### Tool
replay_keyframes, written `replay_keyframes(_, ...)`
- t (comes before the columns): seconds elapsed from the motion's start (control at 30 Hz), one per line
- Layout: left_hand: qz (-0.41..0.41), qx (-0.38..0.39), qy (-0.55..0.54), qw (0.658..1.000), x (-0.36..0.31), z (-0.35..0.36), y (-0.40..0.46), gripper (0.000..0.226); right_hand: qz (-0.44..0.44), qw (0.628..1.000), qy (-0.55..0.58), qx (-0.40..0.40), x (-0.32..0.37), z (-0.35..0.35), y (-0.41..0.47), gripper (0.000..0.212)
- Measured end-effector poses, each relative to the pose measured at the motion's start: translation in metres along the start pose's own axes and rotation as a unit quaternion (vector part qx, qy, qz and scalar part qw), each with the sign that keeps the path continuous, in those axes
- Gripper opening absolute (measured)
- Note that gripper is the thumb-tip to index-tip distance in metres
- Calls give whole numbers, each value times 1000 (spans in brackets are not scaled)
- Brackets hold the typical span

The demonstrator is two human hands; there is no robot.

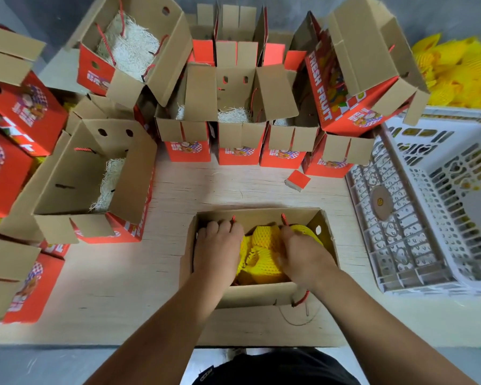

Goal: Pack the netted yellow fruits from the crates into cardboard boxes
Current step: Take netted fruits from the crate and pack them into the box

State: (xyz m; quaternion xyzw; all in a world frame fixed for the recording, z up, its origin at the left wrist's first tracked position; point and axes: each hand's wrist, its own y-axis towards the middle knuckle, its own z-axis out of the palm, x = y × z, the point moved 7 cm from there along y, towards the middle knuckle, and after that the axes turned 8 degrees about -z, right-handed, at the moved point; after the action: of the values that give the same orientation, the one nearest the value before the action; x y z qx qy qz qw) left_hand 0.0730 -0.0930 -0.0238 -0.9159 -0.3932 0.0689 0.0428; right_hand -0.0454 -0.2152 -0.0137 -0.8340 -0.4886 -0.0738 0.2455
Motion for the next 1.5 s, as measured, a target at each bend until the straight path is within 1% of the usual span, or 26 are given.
replay_keyframes(0.03,-10,9,-15,1000,3,0,0,16,13,999,-1,31,-2,8,-2,27)
replay_keyframes(0.1,-32,33,-46,998,7,2,-1,7,3,993,92,80,0,20,-2,21)
replay_keyframes(0.2,-10,67,-91,993,4,9,4,9,-13,967,225,115,5,16,-4,20)
replay_keyframes(0.23,-6,87,-113,990,5,11,5,11,-17,964,245,100,4,9,-5,17)
replay_keyframes(0.27,-3,104,-136,985,6,13,5,13,-16,968,243,55,-1,-2,-6,13)
replay_keyframes(0.3,0,113,-160,981,7,13,6,16,-7,979,202,-6,-10,-14,-7,9)
replay_keyframes(0.33,3,106,-182,978,7,10,6,19,10,990,127,-55,-21,-27,-10,10)
replay_keyframes(0.37,4,85,-204,975,5,4,5,22,32,996,54,-66,-30,-35,-12,12)
replay_keyframes(0.4,3,56,-233,971,1,-4,4,22,55,997,-1,-45,-36,-37,-11,16)
replay_keyframes(0.43,1,32,-272,962,-6,-12,2,21,68,997,-35,-7,-40,-35,-9,22)
replay_keyframes(0.47,-3,19,-314,949,-15,-18,-1,20,69,996,-47,21,-38,-31,-6,29)
replay_keyframes(0.5,-5,17,-345,938,-26,-23,-4,19,64,997,-42,26,-34,-29,-4,35)
replay_keyframes(0.57,12,27,-363,931,-53,-29,-10,18,37,999,0,-13,-27,-31,-3,41)
replay_keyframes(0.6,27,35,-366,930,-67,-31,-11,19,14,999,19,-47,-25,-36,-7,38)
replay_keyframes(0.7,60,42,-369,927,-109,-39,-11,15,-85,985,58,-137,-33,-55,-33,17)
replay_keyframes(0.73,63,38,-373,925,-123,-42,-10,13,-106,978,79,-160,-42,-65,-42,14)
replay_keyframes(0.8,67,28,-384,921,-156,-50,-5,8,-131,964,110,-203,-68,-87,-56,17)
replay_keyframes(0.87,83,30,-413,906,-202,-59,2,5,-134,949,151,-243,-103,-113,-70,23)
replay_keyframes(0.97,109,37,-466,877,-288,-71,16,10,-112,923,204,-307,-169,-152,-95,35)
replay_keyframes(1.03,136,38,-469,872,-355,-75,23,14,-84,912,221,-336,-224,-173,-114,37)
replay_keyframes(1.13,186,49,-447,874,-464,-72,33,17,-39,905,244,-347,-324,-199,-142,36)
replay_keyframes(1.2,228,68,-417,877,-537,-64,38,18,-6,898,244,-366,-390,-214,-162,32)
replay_keyframes(1.27,273,80,-380,880,-608,-54,39,15,35,882,240,-403,-456,-224,-188,25)
replay_keyframes(1.33,306,74,-337,887,-673,-44,46,16,76,875,227,-421,-516,-232,-209,23)
replay_keyframes(1.43,330,75,-243,909,-754,-22,60,22,143,894,200,-375,-608,-233,-220,34)
replay_keyframes(1.5,338,67,-122,931,-789,0,65,28,218,911,150,-315,-674,-232,-215,46)
